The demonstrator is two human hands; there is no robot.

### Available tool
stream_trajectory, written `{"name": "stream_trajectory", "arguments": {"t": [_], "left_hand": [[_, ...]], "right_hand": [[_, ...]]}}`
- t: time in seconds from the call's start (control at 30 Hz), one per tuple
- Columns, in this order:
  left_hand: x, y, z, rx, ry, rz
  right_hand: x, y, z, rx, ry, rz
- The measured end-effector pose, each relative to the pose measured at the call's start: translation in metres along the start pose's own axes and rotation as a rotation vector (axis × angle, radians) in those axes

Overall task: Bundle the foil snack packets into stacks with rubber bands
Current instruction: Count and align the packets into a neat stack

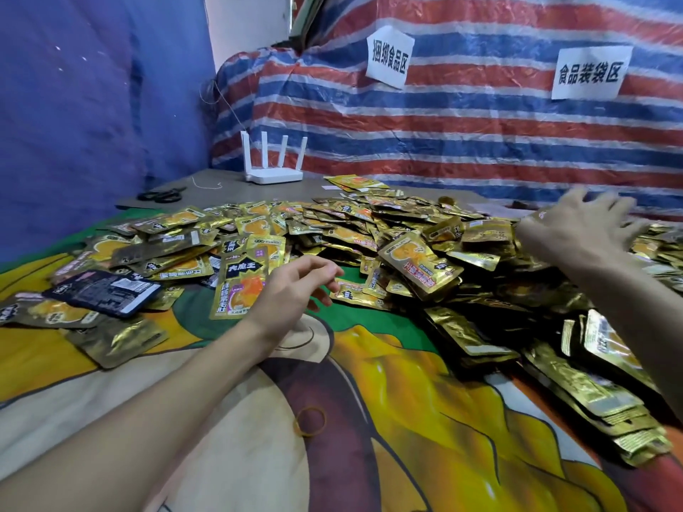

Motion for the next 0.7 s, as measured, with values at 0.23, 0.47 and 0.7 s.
{"name": "stream_trajectory", "arguments": {"t": [0.23, 0.47, 0.7], "left_hand": [[0.003, -0.007, -0.013, 0.294, -0.405, 0.171], [0.025, -0.038, -0.037, 0.473, -1.052, -0.045], [0.010, -0.072, -0.051, 0.479, -1.234, -0.514]], "right_hand": [[-0.078, 0.054, -0.027, 0.247, -0.312, -0.437], [-0.162, 0.094, 0.007, 0.083, -0.327, -0.764], [-0.217, 0.088, 0.048, -0.108, -0.262, -0.811]]}}
Point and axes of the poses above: each hand's wrist, its own y-axis away from the middle knuckle, its own z-axis out of the palm, x = y × z, the point moved 1 cm from there along -y, towards the middle knuckle, and after that the axes turned 13 degrees about y, right-handed, at the moved point
